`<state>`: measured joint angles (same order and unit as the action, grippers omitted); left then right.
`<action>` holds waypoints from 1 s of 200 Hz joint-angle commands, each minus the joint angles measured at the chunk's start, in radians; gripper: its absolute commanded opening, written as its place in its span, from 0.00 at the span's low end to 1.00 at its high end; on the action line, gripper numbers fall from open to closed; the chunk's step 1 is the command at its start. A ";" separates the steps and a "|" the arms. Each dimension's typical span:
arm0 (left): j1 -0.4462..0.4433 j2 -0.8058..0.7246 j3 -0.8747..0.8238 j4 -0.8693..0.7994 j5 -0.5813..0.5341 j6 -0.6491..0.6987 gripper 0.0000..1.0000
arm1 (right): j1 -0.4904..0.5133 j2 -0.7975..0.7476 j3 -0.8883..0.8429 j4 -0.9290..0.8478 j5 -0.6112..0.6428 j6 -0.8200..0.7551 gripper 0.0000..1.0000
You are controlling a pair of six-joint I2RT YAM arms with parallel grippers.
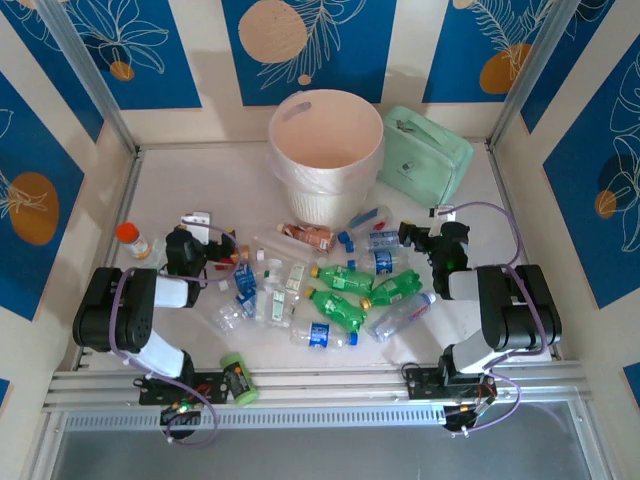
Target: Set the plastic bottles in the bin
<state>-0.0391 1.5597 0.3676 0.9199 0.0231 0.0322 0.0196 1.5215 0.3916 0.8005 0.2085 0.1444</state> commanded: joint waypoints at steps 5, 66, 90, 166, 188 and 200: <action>0.010 0.004 0.008 0.019 0.023 -0.002 1.00 | 0.000 -0.001 0.013 0.029 -0.012 -0.022 0.99; 0.011 0.004 0.008 0.017 0.022 -0.002 1.00 | 0.000 -0.001 0.013 0.029 -0.012 -0.020 0.99; 0.010 0.004 0.008 0.017 0.021 -0.002 1.00 | -0.002 0.000 0.013 0.028 -0.012 -0.020 0.99; 0.010 0.005 0.008 0.015 0.021 -0.002 1.00 | -0.001 -0.001 0.013 0.029 -0.013 -0.020 0.99; 0.010 0.005 0.011 0.012 0.020 -0.002 1.00 | 0.000 -0.004 0.012 0.034 -0.008 -0.019 0.99; 0.006 -0.005 0.015 0.005 0.012 0.001 1.00 | 0.024 -0.054 0.047 -0.066 0.097 -0.004 0.99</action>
<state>-0.0391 1.5597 0.3676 0.9195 0.0235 0.0326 0.0200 1.5211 0.3916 0.7998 0.2119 0.1448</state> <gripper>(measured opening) 0.995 0.990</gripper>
